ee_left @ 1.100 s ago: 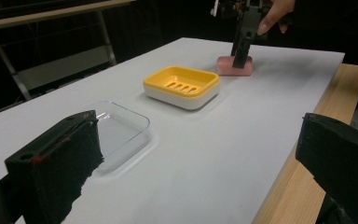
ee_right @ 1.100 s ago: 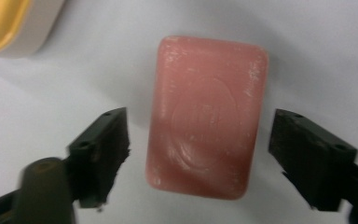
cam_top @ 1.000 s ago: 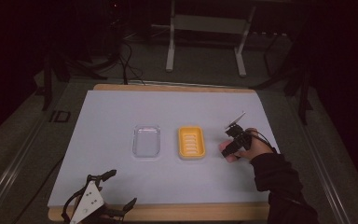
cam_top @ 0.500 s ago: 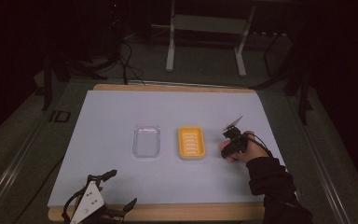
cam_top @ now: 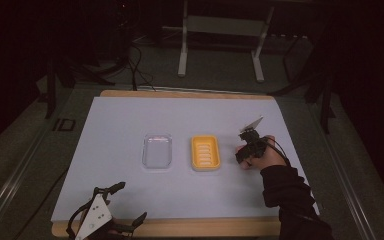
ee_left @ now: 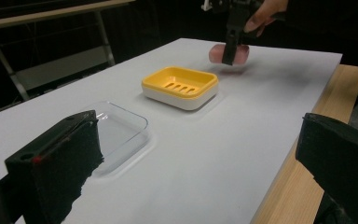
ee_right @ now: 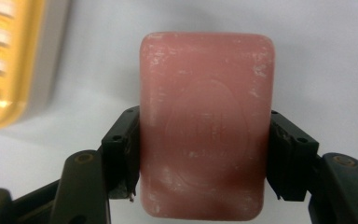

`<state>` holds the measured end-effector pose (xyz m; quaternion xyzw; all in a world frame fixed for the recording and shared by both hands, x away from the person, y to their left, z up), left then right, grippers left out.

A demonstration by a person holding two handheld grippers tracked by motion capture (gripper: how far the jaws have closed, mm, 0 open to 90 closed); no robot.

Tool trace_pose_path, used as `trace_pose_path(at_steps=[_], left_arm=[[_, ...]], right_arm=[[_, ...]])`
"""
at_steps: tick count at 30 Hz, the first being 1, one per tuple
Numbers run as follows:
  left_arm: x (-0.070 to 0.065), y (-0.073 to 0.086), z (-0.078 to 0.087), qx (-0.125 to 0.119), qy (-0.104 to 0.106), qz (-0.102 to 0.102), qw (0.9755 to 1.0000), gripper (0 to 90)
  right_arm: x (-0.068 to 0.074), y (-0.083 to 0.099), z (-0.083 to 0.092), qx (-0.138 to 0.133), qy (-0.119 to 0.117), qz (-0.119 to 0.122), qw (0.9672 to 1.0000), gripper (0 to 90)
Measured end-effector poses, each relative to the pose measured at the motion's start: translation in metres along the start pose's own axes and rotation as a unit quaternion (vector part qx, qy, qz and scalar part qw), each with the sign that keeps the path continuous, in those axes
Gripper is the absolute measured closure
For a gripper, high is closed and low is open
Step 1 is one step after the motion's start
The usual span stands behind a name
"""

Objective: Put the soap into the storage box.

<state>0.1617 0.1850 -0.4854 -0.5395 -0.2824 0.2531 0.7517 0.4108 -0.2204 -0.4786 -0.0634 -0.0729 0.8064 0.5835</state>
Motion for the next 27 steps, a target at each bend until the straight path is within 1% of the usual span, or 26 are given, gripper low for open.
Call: trace_pose_path(at_steps=[3, 5, 12, 14, 19, 25, 27], left_arm=[[0.0, 0.0, 0.0, -0.001, -0.001, 0.0, 1.0, 0.5], [0.0, 0.0, 0.0, -0.001, 0.0, 0.001, 1.0, 0.5], [0.0, 0.0, 0.0, -0.003, 0.0, 0.002, 1.0, 0.5], [-0.001, 0.0, 0.001, -0.003, -0.001, 0.003, 1.0, 0.5], [0.0, 0.0, 0.001, -0.003, -0.001, 0.003, 1.0, 0.5], [-0.001, 0.0, 0.001, -0.004, -0.001, 0.002, 1.0, 0.5], [-0.001, 0.0, 0.001, -0.004, -0.001, 0.002, 1.0, 0.5]], right_arm=[[0.001, -0.001, 0.003, -0.003, 0.001, -0.003, 1.0, 37.3], [0.007, -0.006, 0.009, -0.001, -0.001, -0.009, 1.0, 37.4], [0.018, -0.016, 0.02, -0.003, 0.013, -0.019, 0.9997, 37.4], [0.022, -0.019, 0.023, -0.007, 0.012, -0.022, 0.9997, 37.4], [0.035, -0.025, 0.03, -0.008, 0.006, -0.031, 0.9995, 37.4], [0.052, -0.033, 0.036, -0.015, -0.001, -0.035, 0.9993, 37.4], [0.054, -0.034, 0.038, -0.016, -0.001, -0.035, 0.9993, 37.4]])
Point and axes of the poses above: each handheld gripper's, and its own axes: z roughly backward along the jaws, y roughly out of its underside, x roughly to its left, the point moved 1 cm from there along -z, roughly forward along the jaws, and after that the axes turned 2 degrees about -z, right-handed, at the moved point
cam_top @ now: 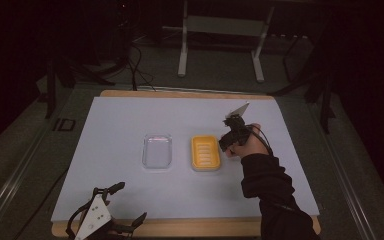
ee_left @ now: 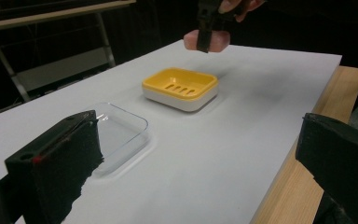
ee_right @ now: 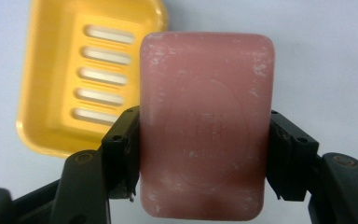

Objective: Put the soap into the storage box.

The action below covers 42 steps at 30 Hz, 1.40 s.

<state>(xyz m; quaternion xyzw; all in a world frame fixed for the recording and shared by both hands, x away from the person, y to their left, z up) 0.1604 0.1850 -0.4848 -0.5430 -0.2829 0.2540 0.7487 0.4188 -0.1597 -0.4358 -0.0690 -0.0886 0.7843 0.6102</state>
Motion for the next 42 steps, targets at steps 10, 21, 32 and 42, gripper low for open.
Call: trace_pose_path(at_steps=[10, 21, 32, 42], left_arm=[[0.0, -0.001, 0.0, -0.002, -0.001, -0.001, 1.0, 0.5], [-0.001, -0.002, 0.001, -0.006, -0.001, -0.001, 1.0, 0.5], [-0.002, -0.003, 0.002, -0.006, 0.001, -0.002, 1.0, 0.5], [-0.002, -0.003, 0.002, -0.006, 0.004, -0.004, 1.0, 0.5]], right_arm=[[0.026, -0.008, 0.012, -0.018, -0.008, -0.006, 0.9998, 37.4], [0.058, -0.011, 0.002, -0.04, -0.022, -0.024, 0.9986, 37.4], [0.072, -0.008, -0.023, -0.049, -0.032, -0.053, 0.9969, 37.3], [0.073, -0.007, -0.048, -0.036, -0.024, -0.064, 0.997, 37.3]])
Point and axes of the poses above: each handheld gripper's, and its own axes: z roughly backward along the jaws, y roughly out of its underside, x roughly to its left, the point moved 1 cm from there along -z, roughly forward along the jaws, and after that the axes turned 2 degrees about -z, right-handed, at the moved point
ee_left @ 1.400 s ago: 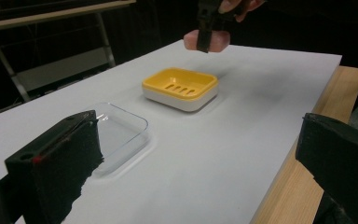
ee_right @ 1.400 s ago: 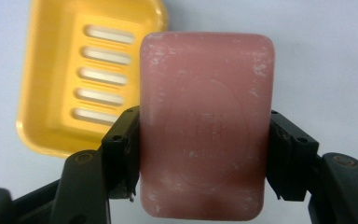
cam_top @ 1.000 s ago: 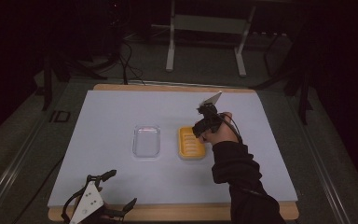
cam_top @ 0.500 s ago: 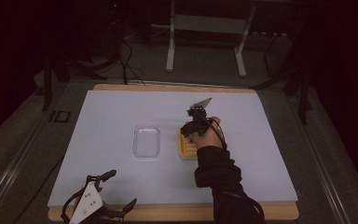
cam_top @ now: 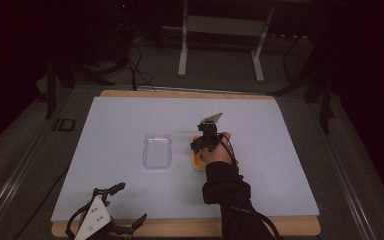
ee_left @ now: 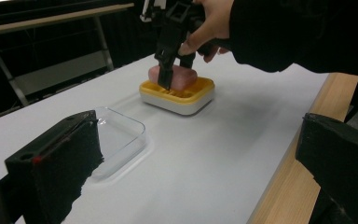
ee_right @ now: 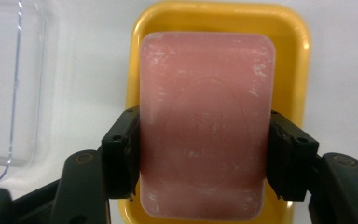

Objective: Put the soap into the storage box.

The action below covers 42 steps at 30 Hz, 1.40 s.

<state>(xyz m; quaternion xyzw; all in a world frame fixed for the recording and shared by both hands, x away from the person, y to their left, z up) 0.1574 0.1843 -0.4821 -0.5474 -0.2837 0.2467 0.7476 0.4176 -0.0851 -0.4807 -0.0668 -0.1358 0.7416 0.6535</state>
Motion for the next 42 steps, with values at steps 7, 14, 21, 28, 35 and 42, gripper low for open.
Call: trace_pose_path(at_steps=[7, 14, 21, 28, 35, 42], left_arm=[[0.0, 0.0, 0.0, 0.002, 0.0, -0.001, 1.0, 0.5], [-0.001, -0.001, 0.001, -0.002, -0.003, -0.009, 1.0, 0.6], [-0.002, 0.0, -0.001, 0.005, 0.002, -0.009, 0.9999, 0.5], [-0.002, 0.0, 0.0, 0.004, 0.003, -0.009, 1.0, 0.5], [-0.002, 0.0, -0.002, 0.005, 0.004, -0.007, 1.0, 0.5], [-0.002, 0.001, -0.001, 0.005, 0.005, -0.007, 1.0, 0.5]], right_arm=[[0.0, 0.0, -0.009, 0.004, 0.004, -0.003, 1.0, 37.3], [-0.005, 0.002, -0.015, 0.009, 0.006, -0.006, 0.9999, 37.2], [-0.006, 0.001, -0.015, 0.013, -0.006, -0.007, 0.9999, 35.6], [-0.006, -0.005, 0.0, -0.001, -0.007, 0.005, 1.0, 34.5], [-0.008, -0.007, 0.013, -0.005, -0.016, 0.037, 0.9992, 34.5], [-0.004, -0.006, 0.024, -0.021, -0.037, 0.083, 0.9956, 34.3]])
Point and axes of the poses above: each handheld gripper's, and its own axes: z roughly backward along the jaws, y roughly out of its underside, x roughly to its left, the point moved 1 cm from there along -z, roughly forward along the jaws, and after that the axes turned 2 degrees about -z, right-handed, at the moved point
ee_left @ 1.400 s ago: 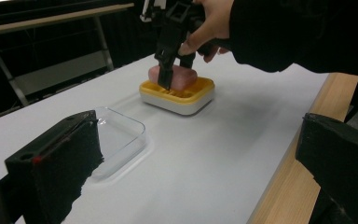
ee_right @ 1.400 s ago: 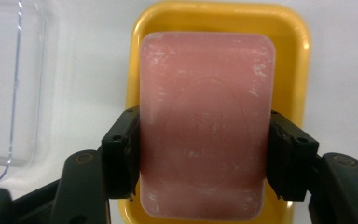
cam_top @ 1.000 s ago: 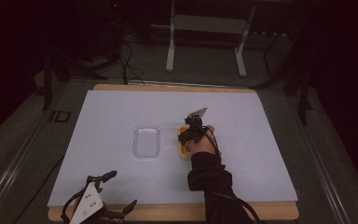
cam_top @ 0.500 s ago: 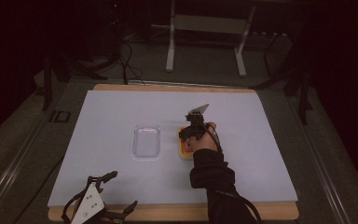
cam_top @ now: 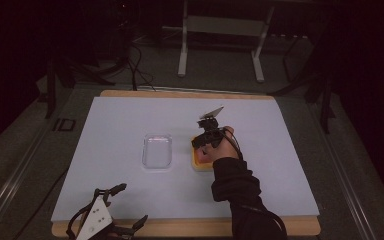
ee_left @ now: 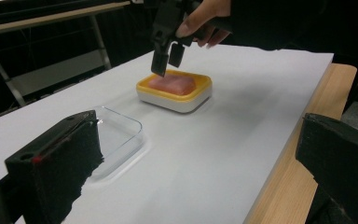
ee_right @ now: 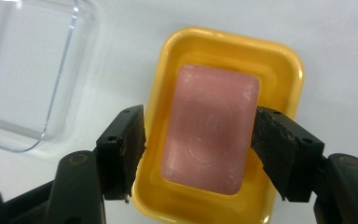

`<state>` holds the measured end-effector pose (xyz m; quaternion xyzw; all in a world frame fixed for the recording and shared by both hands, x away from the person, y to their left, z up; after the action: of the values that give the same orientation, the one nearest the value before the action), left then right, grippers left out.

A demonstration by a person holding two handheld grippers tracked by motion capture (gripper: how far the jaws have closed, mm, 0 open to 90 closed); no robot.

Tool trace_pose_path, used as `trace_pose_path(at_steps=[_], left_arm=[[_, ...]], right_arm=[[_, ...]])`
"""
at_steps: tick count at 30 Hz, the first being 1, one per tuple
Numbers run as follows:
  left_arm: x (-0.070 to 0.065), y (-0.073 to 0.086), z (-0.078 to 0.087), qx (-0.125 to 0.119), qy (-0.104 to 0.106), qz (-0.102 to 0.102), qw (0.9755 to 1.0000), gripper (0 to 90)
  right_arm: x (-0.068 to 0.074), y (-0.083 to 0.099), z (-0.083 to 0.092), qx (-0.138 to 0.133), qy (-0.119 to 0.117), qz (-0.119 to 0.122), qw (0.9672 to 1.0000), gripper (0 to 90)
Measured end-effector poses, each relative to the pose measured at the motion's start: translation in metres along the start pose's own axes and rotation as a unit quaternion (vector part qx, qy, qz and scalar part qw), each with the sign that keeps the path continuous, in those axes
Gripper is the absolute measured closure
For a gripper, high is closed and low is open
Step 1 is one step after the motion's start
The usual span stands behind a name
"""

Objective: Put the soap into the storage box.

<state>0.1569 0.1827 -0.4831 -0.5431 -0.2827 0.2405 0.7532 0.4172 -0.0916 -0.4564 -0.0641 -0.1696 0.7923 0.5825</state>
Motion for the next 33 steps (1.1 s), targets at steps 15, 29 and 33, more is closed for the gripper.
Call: trace_pose_path(at_steps=[15, 29, 33], left_arm=[[0.001, 0.001, -0.002, 0.005, 0.002, 0.001, 1.0, 0.6], [0.001, 0.002, -0.002, 0.009, 0.003, 0.001, 1.0, 0.5], [0.001, 0.002, -0.002, 0.007, 0.002, 0.003, 1.0, 0.6]], right_arm=[[-0.023, 0.021, 0.011, -0.018, -0.077, 0.094, 0.9924, 13.2], [-0.041, 0.046, 0.031, -0.074, -0.075, 0.138, 0.9848, 13.2], [-0.046, 0.056, 0.037, -0.087, -0.08, 0.147, 0.9821, 13.4]])
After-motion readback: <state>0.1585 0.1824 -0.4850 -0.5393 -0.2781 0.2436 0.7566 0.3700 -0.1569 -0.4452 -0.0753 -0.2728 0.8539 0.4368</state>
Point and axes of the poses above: each handheld gripper's, and its own axes: z roughly backward along the jaws, y roughly out of its underside, x roughly to its left, the point moved 1 cm from there along -z, roughly forward along the jaws, and after that the axes turned 2 degrees about -z, right-handed, at the moved point
